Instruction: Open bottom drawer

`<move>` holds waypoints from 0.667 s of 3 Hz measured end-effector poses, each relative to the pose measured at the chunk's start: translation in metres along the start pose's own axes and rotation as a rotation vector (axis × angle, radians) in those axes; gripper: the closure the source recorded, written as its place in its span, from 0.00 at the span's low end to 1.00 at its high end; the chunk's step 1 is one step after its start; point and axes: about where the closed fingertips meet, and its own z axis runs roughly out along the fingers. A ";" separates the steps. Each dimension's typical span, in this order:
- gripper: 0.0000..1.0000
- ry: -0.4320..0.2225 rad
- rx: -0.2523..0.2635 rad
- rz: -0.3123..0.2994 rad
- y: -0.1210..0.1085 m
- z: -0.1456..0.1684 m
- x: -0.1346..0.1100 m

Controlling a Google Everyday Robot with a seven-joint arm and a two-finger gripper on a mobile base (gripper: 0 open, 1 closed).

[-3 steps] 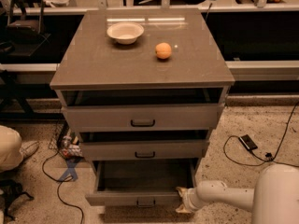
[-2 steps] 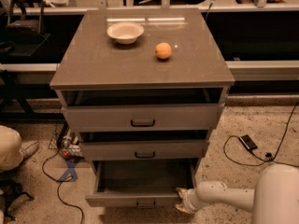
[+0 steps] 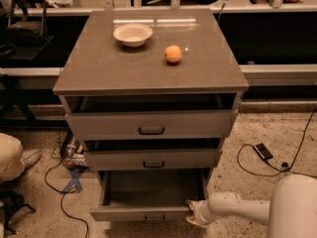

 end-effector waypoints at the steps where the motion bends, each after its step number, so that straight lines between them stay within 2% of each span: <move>1: 0.59 0.000 0.000 0.000 0.000 -0.002 -0.001; 2: 0.35 0.000 0.000 0.000 0.000 -0.002 -0.001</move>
Offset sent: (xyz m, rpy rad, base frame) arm 0.0000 0.0000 0.0025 0.0000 0.0000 0.0000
